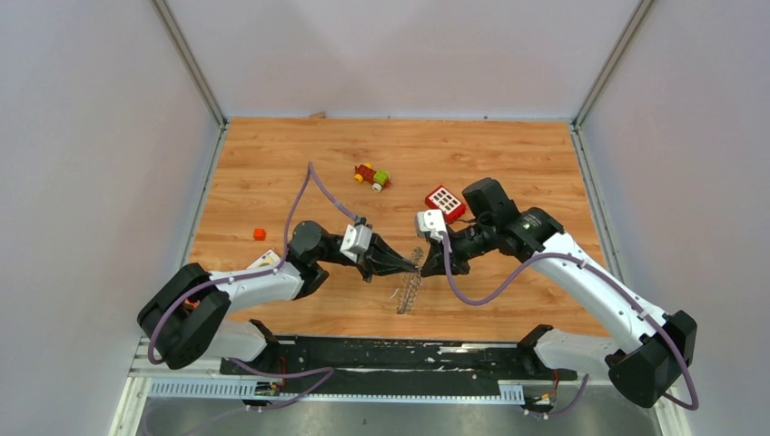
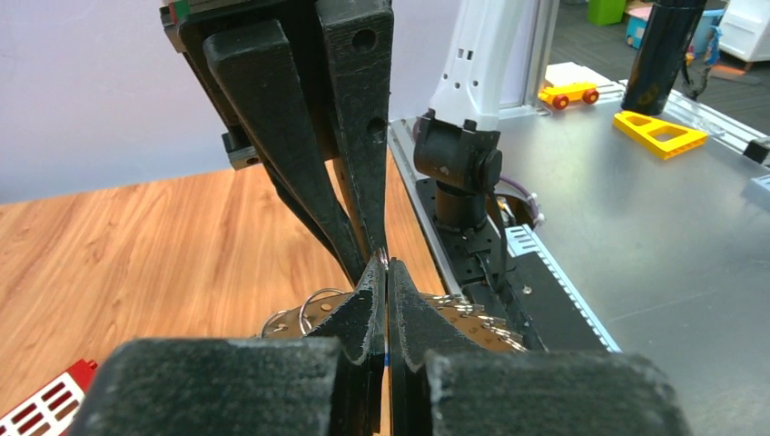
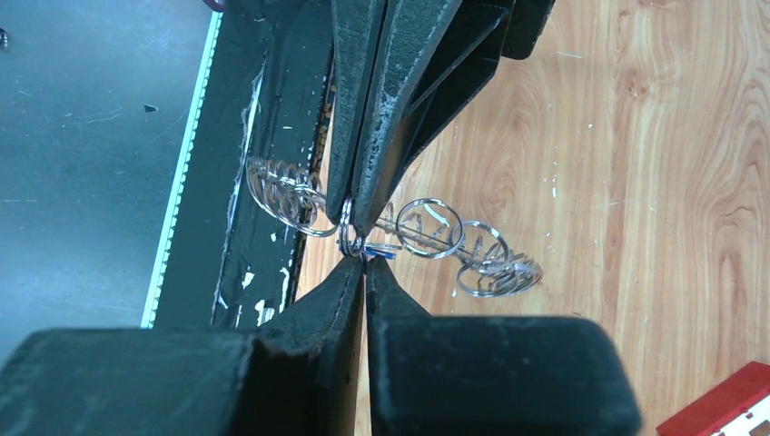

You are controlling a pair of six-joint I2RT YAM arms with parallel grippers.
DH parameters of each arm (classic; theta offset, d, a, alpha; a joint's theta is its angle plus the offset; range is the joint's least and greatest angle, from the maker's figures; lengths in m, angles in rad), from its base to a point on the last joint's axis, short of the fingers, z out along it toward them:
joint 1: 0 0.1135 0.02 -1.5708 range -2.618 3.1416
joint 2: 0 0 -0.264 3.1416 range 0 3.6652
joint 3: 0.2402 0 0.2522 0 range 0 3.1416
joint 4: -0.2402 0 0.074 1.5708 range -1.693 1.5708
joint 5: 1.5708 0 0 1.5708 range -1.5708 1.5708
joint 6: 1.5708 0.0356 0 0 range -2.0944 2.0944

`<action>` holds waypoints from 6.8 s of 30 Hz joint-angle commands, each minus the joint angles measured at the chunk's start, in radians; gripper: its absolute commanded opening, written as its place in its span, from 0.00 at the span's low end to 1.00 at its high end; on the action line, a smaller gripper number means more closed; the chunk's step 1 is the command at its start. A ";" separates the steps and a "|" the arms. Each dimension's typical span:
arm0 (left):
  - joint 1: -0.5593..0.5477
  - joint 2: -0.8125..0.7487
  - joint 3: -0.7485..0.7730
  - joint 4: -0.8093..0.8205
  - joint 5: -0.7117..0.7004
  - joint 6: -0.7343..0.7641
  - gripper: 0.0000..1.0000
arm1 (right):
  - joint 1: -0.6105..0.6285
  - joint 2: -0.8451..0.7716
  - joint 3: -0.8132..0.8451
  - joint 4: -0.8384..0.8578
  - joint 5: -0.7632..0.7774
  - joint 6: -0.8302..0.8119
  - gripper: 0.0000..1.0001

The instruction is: Put the keys on the keyring

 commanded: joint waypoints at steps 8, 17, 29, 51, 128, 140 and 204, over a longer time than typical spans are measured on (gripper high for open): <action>-0.003 -0.011 0.004 0.118 0.011 -0.028 0.00 | 0.001 -0.059 0.033 0.030 0.007 -0.008 0.37; -0.003 0.001 0.005 0.130 0.003 -0.044 0.00 | 0.000 -0.086 0.066 0.034 -0.024 -0.018 0.38; -0.003 0.003 0.008 0.123 -0.003 -0.045 0.00 | 0.000 -0.070 0.058 0.055 -0.063 0.002 0.33; 0.001 0.001 0.005 0.123 -0.051 -0.066 0.00 | 0.001 -0.089 0.005 0.104 -0.047 0.010 0.27; 0.006 -0.018 0.144 -0.377 -0.080 0.217 0.27 | 0.059 0.086 0.252 -0.137 0.252 0.023 0.00; 0.005 -0.013 0.138 -0.383 -0.075 0.217 0.21 | 0.059 0.079 0.243 -0.124 0.253 0.027 0.00; 0.021 0.008 -0.019 0.216 -0.102 -0.150 0.00 | 0.028 -0.011 0.098 0.003 0.107 0.011 0.02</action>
